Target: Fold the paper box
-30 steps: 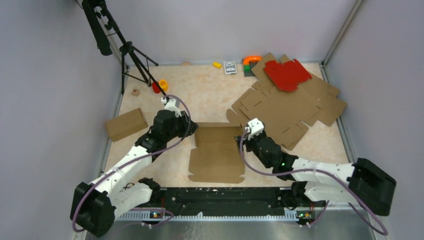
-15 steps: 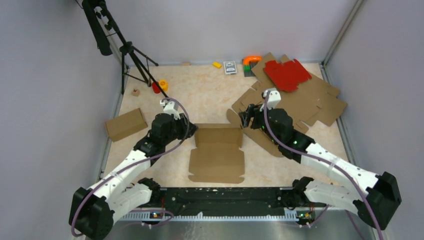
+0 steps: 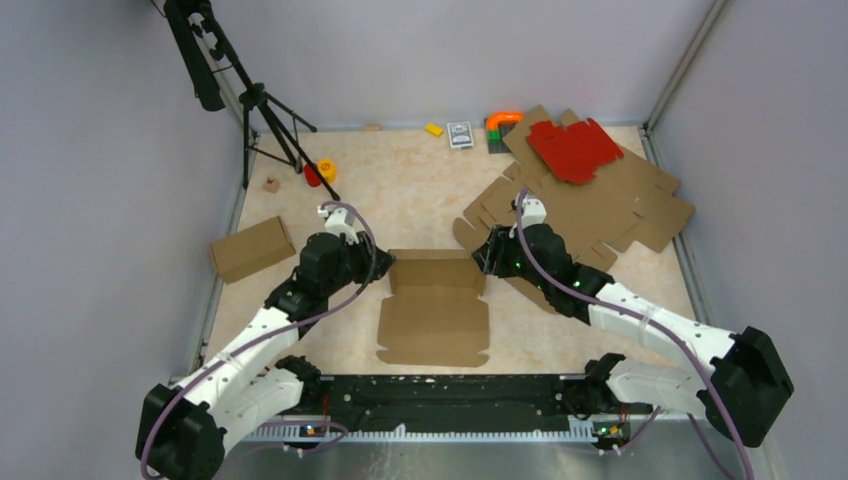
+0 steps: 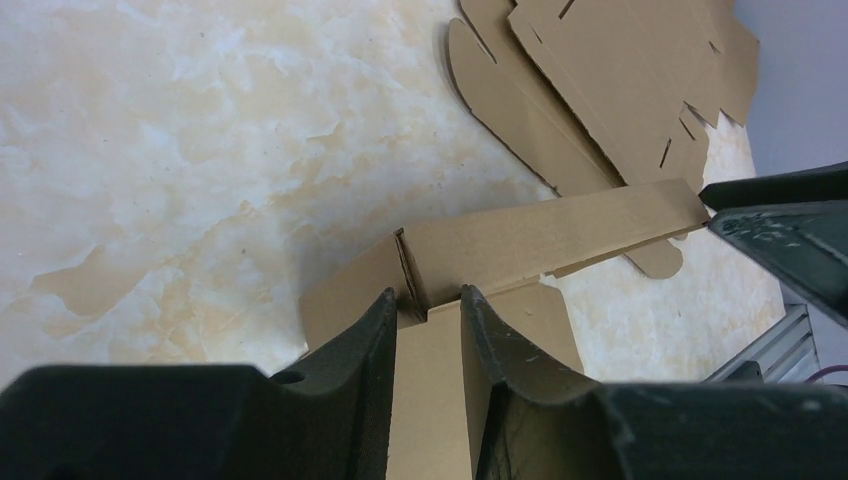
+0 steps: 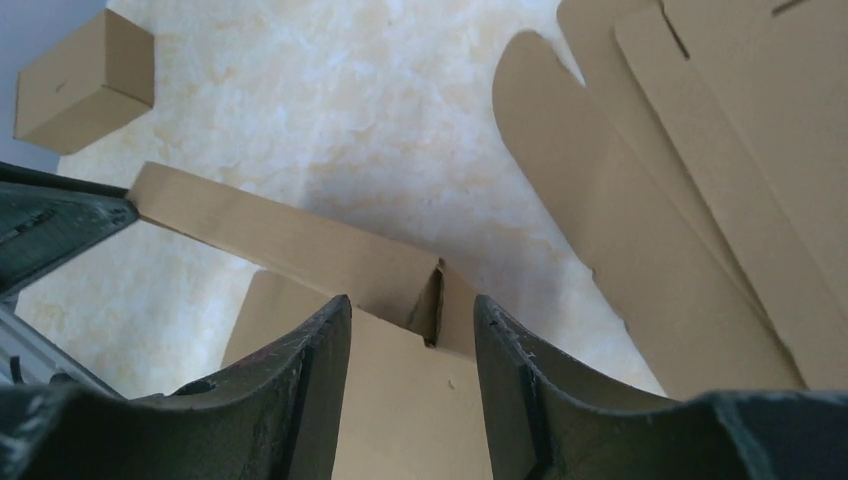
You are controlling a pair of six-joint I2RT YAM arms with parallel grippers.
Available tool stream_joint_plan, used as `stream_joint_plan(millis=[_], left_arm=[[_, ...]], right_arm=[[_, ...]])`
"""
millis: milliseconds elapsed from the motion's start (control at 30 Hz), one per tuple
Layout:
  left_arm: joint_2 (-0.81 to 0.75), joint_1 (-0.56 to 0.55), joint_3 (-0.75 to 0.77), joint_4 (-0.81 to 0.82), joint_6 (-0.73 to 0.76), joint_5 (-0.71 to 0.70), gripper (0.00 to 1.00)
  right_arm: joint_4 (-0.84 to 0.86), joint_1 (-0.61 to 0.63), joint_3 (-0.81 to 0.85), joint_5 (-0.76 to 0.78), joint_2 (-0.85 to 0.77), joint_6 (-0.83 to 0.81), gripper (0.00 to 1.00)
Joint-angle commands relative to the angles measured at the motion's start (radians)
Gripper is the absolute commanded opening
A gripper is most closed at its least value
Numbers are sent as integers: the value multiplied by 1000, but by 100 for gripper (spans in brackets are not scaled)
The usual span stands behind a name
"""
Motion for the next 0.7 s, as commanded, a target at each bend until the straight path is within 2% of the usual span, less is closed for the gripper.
stream_joint_plan(millis=[0, 67, 200, 333, 400, 500, 667], left_arm=[[-5, 2, -37, -18, -4, 28, 30], [-3, 2, -43, -10, -8, 34, 30], [-7, 1, -53, -5, -16, 45, 29], [-25, 2, -69, -4, -22, 54, 29], [-39, 1, -71, -11, -22, 56, 29], [-57, 1, -69, -19, -17, 57, 29], [-56, 2, -60, -26, -19, 67, 29]], right_arm=[[38, -7, -55, -23, -3, 68, 48], [65, -7, -71, -22, 5, 78, 47], [80, -7, -84, -33, 29, 97, 36], [109, -7, -103, -55, 26, 106, 36], [100, -7, -97, -71, 11, 95, 43], [83, -8, -83, -92, -26, 68, 60], [52, -9, -65, -47, -73, 64, 70]])
